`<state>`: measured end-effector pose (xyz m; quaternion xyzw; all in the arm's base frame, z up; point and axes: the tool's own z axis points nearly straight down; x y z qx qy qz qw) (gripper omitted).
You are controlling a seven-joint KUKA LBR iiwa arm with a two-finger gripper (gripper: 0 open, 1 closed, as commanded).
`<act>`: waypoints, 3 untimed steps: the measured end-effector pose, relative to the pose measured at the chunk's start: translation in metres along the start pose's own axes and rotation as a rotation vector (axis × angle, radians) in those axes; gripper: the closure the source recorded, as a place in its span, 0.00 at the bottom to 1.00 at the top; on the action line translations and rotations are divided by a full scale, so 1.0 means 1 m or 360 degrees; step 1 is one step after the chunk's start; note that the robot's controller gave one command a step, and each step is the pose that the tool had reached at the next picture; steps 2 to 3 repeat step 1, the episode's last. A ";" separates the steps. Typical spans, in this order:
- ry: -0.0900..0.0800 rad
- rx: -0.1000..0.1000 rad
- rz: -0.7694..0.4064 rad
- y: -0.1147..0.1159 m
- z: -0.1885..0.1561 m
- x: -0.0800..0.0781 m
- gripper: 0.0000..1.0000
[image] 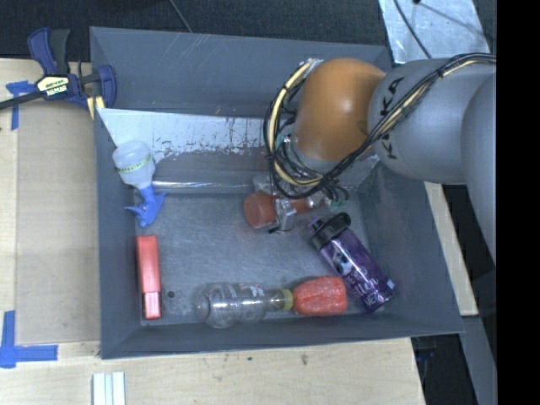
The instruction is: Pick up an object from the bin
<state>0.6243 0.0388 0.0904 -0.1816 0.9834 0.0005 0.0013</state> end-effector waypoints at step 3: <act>-0.0002 0.0002 -0.0016 -0.021 -0.151 0.015 1.00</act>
Offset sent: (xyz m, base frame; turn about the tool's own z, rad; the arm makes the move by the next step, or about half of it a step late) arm 0.0000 0.0000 0.0000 0.0000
